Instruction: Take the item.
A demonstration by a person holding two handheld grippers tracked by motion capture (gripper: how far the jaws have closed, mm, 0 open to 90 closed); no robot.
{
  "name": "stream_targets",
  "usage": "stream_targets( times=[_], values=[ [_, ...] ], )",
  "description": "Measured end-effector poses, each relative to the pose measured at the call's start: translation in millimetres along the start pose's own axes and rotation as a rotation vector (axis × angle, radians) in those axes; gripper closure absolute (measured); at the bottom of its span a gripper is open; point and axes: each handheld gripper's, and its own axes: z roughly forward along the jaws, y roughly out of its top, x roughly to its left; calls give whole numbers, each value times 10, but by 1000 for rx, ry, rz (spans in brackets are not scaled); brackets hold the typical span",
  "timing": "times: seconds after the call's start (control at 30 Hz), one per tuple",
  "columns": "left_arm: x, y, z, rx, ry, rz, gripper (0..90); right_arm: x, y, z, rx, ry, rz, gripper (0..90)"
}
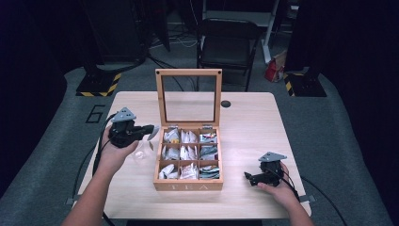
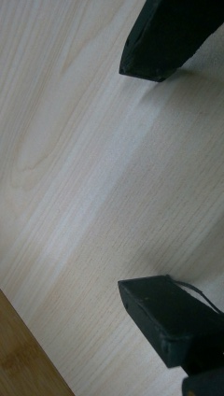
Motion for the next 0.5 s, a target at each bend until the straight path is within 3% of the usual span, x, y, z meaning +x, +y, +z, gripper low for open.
stream_targets(
  times=[0.5],
  values=[
    [157, -35, -152, -8, 40, -31, 900, -1, 0, 0, 0, -1, -1, 0]
  ],
)
